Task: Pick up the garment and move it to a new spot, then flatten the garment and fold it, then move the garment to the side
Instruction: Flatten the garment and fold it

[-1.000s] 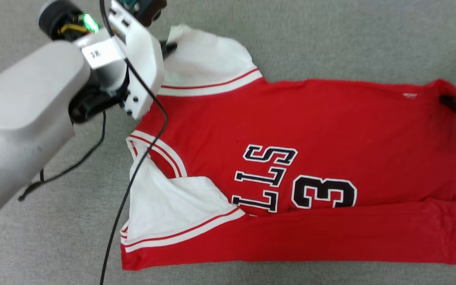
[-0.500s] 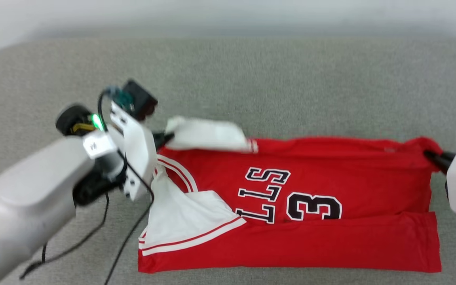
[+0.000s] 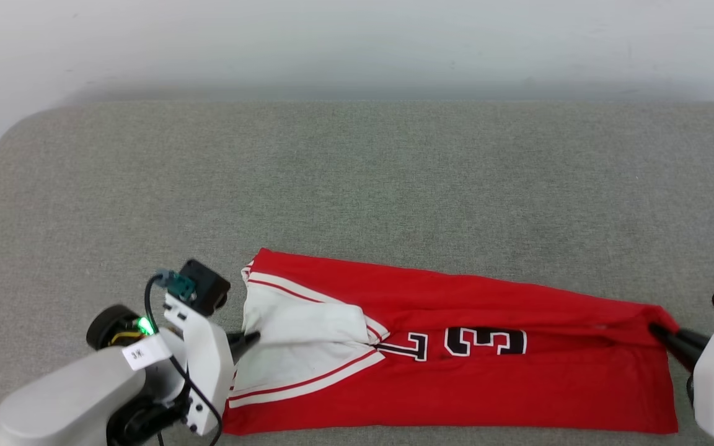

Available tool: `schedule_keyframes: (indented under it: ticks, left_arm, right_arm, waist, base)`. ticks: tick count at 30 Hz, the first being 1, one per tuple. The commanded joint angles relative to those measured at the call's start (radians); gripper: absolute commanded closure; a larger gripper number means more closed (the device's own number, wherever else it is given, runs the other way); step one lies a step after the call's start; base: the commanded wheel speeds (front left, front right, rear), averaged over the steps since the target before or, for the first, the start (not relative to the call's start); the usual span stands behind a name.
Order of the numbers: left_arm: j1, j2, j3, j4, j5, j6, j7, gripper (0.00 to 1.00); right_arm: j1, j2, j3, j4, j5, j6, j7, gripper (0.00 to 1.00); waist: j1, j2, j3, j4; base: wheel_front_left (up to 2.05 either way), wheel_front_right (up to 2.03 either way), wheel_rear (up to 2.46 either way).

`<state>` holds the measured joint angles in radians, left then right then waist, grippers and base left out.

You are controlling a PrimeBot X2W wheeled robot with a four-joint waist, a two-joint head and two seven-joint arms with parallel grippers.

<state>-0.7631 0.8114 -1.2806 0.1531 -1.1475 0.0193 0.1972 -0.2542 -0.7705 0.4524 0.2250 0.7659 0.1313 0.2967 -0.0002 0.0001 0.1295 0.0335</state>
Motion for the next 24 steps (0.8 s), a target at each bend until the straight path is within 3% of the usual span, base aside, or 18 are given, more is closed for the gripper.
schedule_keyframes:
  ticks: [1, 15, 16, 17, 18, 21, 24]
  left_arm:
    - [0.031, 0.004, 0.001, -0.003, -0.004, 0.006, -0.007, 1.0]
    - [0.135, -0.044, 0.006, 0.103, -0.019, -0.004, -0.064, 0.97]
    - [0.138, -0.048, 0.006, 0.109, -0.013, 0.001, -0.079, 0.55]
    - [0.141, -0.049, 0.01, 0.113, -0.004, 0.009, -0.101, 0.0]
    - [0.145, -0.051, 0.017, 0.111, 0.002, 0.016, -0.127, 0.0]
    - [0.155, -0.042, 0.041, 0.097, 0.044, 0.063, -0.227, 0.0]
    - [0.177, -0.042, 0.066, 0.084, 0.089, 0.154, -0.33, 0.0]
  right_arm:
    - [0.039, 0.015, -0.009, -0.009, 0.005, -0.001, 0.001, 1.0]
    - [0.142, 0.082, -0.011, 0.041, -0.017, -0.001, 0.019, 1.0]
    - [0.141, 0.084, -0.015, 0.041, -0.013, -0.001, 0.015, 0.8]
    - [0.139, 0.081, -0.018, 0.036, -0.009, -0.001, 0.013, 0.09]
    - [0.135, 0.075, -0.026, 0.03, -0.007, -0.001, 0.006, 0.0]
    - [0.144, 0.066, -0.054, 0.0, 0.053, -0.001, 0.014, 0.0]
    - [0.158, 0.056, -0.114, -0.055, 0.162, -0.001, 0.035, 0.0]
  waist:
    - [0.0002, -0.0001, 0.001, -0.003]
    - [0.0002, -0.0001, 0.024, -0.01]
    - [0.0002, -0.0001, 0.016, -0.011]
    - [0.0002, -0.0001, 0.008, -0.012]
    - [0.0002, -0.0001, -0.002, -0.013]
    - [0.0002, -0.0001, -0.03, -0.012]
    - [0.0002, -0.0001, -0.049, -0.009]
  base:
    - [0.0, 0.0, 0.0]
    - [0.0, 0.0, 0.0]
    - [0.0, 0.0, 0.0]
    - [0.0, 0.0, 0.0]
    - [0.0, 0.0, 0.0]
    - [0.0, 0.0, 0.0]
    - [0.0, 0.0, 0.0]
